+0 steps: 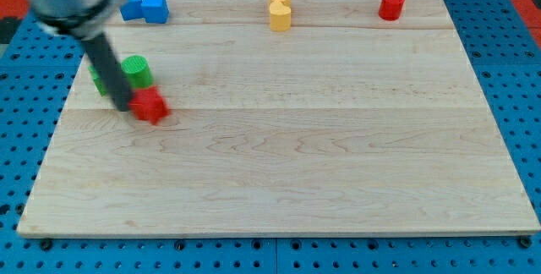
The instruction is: Move red star to the red circle
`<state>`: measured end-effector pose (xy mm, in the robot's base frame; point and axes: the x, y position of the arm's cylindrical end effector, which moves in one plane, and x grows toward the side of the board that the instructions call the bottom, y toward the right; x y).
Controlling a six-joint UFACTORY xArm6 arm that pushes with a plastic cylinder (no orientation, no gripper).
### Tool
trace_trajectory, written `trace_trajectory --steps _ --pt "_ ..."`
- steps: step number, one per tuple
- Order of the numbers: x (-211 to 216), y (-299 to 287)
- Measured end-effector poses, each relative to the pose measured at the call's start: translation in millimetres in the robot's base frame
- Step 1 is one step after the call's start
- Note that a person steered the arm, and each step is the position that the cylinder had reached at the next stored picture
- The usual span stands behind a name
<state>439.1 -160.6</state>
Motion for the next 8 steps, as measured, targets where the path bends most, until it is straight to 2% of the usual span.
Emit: trace_trajectory --steps 1,2,3,4,5,6,7,8 --pt "0.0 104.0" --pt "9.2 136.8" --pt "48.4 108.1" --pt "33.2 169.9" --pt "-24.4 269.7" --pt "-84.4 330.3" --pt "-122.0 338.2" --pt "-94.8 340.9"
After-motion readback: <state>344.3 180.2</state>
